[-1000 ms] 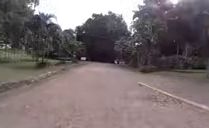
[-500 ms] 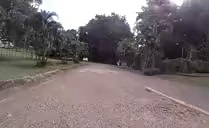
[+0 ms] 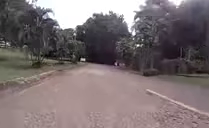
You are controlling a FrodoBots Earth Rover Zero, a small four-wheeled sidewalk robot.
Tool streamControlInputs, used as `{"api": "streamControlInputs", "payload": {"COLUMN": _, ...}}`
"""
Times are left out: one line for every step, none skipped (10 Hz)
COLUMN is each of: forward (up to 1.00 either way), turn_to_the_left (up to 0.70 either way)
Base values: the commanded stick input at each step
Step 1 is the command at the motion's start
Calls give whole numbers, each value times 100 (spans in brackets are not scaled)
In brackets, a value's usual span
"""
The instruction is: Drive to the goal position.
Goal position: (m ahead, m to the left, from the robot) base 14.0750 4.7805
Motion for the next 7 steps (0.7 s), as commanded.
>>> {"api": "streamControlInputs", "payload": {"forward": 70, "turn_to_the_left": 0}}
{"api": "streamControlInputs", "payload": {"forward": 70, "turn_to_the_left": 0}}
{"api": "streamControlInputs", "payload": {"forward": 70, "turn_to_the_left": 0}}
{"api": "streamControlInputs", "payload": {"forward": 70, "turn_to_the_left": 0}}
{"api": "streamControlInputs", "payload": {"forward": 70, "turn_to_the_left": 0}}
{"api": "streamControlInputs", "payload": {"forward": 70, "turn_to_the_left": 0}}
{"api": "streamControlInputs", "payload": {"forward": 70, "turn_to_the_left": 0}}
